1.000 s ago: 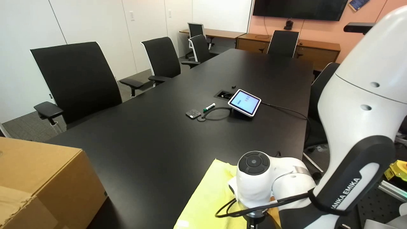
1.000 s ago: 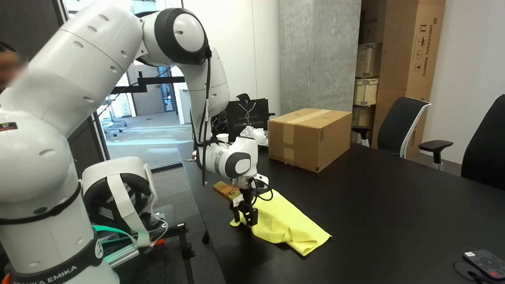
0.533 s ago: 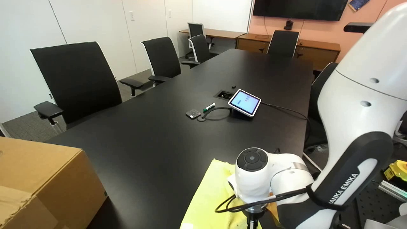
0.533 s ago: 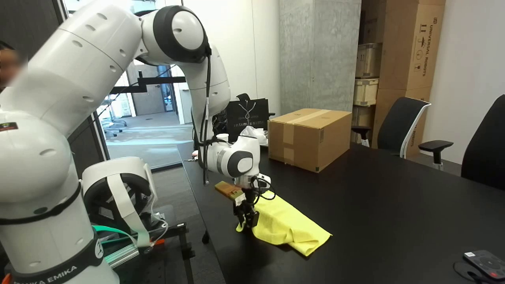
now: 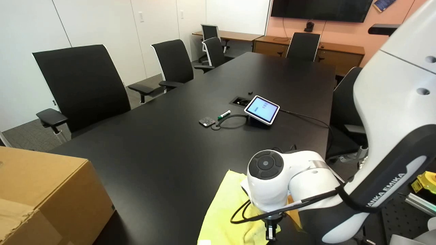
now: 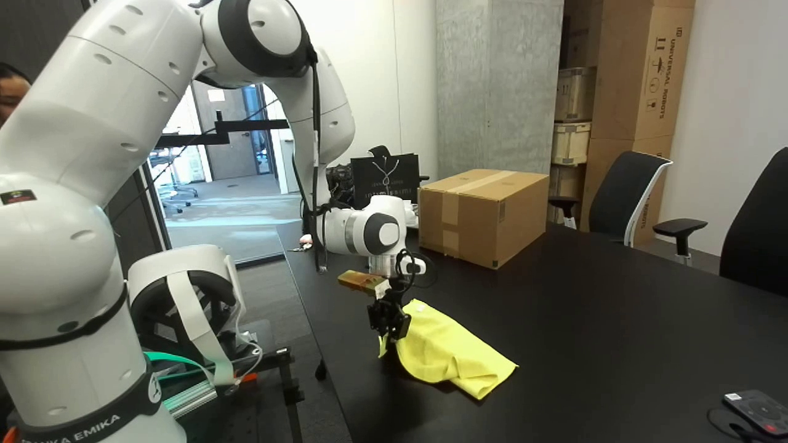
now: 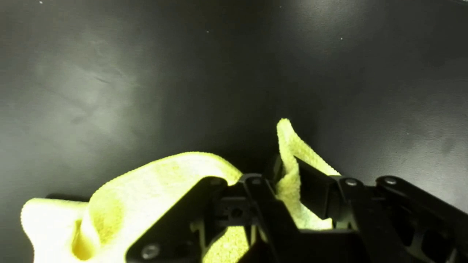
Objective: Fold the towel in half
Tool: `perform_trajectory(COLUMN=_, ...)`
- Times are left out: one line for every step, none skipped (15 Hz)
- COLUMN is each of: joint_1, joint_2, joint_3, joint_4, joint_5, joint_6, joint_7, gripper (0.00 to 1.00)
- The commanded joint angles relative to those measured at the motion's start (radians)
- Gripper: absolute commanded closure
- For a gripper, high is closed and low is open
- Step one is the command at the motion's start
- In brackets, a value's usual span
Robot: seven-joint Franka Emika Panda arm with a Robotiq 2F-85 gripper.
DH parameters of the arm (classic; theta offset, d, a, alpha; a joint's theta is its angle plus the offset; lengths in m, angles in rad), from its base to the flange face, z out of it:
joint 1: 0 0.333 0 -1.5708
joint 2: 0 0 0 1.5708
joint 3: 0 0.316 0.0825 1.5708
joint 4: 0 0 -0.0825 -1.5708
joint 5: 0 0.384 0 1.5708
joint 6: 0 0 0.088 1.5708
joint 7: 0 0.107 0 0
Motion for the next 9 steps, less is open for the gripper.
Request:
perform_trajectory(joint_1=-0.005, joint_2=-0.034, joint_3=-0.001, joint_4=0.028, joint_5=-0.053, joint_6=-0.067, joint_7=0.025, gripper=0.97)
perform_trajectory(joint_1=-0.014, joint_2=-0.04, joint_3=0.007, joint_4=0.045, joint_5=-0.053, joint_6=-0.087, joint_7=0.02, gripper=0.97)
perform_trajectory(joint_1=-0.018, joint_2=-0.047, joint_3=0.008, joint_4=0.062, joint_5=-0.053, joint_6=-0.095, joint_7=0.026, gripper=0.97)
perform_trajectory(joint_1=-0.026, joint_2=-0.038, joint_3=0.016, joint_4=0.094, joint_5=-0.05, joint_6=-0.103, joint_7=0.018, gripper=0.97)
perform_trajectory(joint_1=-0.031, joint_2=-0.03, joint_3=0.021, joint_4=0.124, joint_5=-0.049, joint_6=-0.112, joint_7=0.016, gripper=0.97)
perform_trajectory(joint_1=-0.04, joint_2=-0.039, joint_3=0.037, joint_4=0.15, joint_5=-0.038, joint_6=-0.131, joint_7=0.002, gripper=0.97)
perform_trajectory(joint_1=-0.047, joint_2=-0.034, joint_3=0.049, joint_4=0.18, joint_5=-0.034, joint_6=-0.147, joint_7=-0.008, gripper=0.97)
perform_trajectory(joint_1=-0.041, joint_2=-0.021, joint_3=0.05, joint_4=0.214, joint_5=-0.043, joint_6=-0.151, joint_7=0.002, gripper=0.97)
perform_trajectory(joint_1=-0.038, joint_2=-0.012, joint_3=0.057, joint_4=0.246, joint_5=-0.047, joint_6=-0.158, joint_7=0.004, gripper=0.97)
